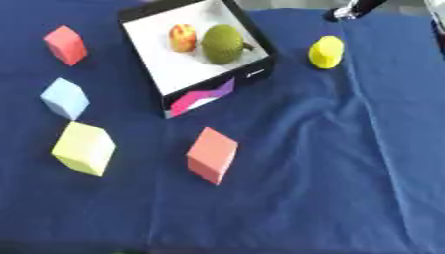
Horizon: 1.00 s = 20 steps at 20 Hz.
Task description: Pick up objects on the table and place them in the box.
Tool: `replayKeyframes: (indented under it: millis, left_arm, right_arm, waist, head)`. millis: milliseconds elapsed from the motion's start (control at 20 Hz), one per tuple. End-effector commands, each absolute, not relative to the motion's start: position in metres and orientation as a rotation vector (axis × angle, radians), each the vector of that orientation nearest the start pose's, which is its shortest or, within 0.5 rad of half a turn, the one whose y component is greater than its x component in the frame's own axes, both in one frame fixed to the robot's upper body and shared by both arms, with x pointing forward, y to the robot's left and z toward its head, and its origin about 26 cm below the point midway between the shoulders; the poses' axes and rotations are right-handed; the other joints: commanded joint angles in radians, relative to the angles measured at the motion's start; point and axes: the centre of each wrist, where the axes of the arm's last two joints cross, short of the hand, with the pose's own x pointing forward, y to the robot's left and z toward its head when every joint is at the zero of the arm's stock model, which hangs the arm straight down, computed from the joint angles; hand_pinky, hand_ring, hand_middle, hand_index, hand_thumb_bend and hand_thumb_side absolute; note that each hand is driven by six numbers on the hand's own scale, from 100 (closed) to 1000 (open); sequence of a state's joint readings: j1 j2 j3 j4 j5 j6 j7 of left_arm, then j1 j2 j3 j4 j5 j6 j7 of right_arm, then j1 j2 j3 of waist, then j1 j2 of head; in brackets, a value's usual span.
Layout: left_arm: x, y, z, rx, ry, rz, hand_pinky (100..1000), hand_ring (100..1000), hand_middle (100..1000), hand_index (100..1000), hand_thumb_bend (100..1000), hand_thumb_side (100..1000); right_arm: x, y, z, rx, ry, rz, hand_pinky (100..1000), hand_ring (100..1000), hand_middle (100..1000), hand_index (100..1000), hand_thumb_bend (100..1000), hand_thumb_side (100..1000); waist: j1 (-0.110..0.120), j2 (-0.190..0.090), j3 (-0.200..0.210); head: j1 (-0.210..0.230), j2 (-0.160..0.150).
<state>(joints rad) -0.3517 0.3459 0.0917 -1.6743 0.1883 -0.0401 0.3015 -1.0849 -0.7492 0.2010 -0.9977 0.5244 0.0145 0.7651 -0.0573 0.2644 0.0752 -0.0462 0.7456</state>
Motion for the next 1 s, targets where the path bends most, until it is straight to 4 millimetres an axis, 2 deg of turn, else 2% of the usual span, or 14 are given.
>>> replayKeyframes:
  millis: [50,450,1000]
  left_arm:
    - [0.346,0.314,0.163,0.304,-2.108,0.145,722,722,585,680,100,735]
    - [0.346,0.313,0.163,0.296,-2.11,0.141,722,723,586,671,100,725]
    - [0.347,0.308,0.165,0.277,-2.116,0.14,722,724,587,671,100,726]
  right_arm:
    - [0.448,-0.376,0.342,-0.741,-1.194,1.346,886,942,864,907,415,306]
    - [0.452,-0.385,0.325,-0.701,-1.147,1.377,888,949,873,926,441,304]
    - [0.464,-0.377,0.299,-0.771,-1.192,1.308,878,937,859,918,505,260]
  waist:
    - [-0.008,-0.029,0.0]
    - [-0.005,-0.025,0.005]
    - [0.001,-0.014,0.019]
  head:
    - [0.001,-0.007]
    - [0.002,-0.012]
    - [-0.002,-0.026]
